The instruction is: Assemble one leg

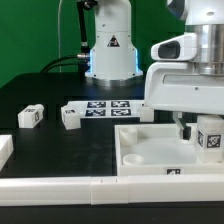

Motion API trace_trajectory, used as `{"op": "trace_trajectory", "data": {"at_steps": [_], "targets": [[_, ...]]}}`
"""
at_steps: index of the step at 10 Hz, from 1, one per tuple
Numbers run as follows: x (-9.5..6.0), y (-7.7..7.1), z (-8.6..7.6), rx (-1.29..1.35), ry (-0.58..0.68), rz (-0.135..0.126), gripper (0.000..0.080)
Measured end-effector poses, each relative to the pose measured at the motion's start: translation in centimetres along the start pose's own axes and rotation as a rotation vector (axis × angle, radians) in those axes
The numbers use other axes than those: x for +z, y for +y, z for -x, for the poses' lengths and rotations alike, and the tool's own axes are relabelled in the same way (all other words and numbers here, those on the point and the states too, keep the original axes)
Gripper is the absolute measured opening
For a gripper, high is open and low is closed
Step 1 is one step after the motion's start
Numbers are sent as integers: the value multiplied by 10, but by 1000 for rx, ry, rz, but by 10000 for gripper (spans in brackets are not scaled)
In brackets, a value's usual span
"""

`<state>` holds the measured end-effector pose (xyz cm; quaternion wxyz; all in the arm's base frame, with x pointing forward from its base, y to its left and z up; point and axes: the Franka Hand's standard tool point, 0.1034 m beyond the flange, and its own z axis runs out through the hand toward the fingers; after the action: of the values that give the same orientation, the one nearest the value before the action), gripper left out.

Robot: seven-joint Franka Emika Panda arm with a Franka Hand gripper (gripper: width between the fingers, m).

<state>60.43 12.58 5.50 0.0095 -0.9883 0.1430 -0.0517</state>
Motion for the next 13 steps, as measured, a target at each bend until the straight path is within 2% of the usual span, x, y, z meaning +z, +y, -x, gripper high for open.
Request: {"op": "trace_trajectory", "data": {"at_steps": [3,5,8,10,13], "targets": [[-2,5,-6,-329,17,34,649],[-1,6,-7,-359,16,37,649],[-1,6,-7,-358,16,37,265],[-1,6,-7,-301,16,35,269],[-1,2,-4,110,24,34,269]]}}
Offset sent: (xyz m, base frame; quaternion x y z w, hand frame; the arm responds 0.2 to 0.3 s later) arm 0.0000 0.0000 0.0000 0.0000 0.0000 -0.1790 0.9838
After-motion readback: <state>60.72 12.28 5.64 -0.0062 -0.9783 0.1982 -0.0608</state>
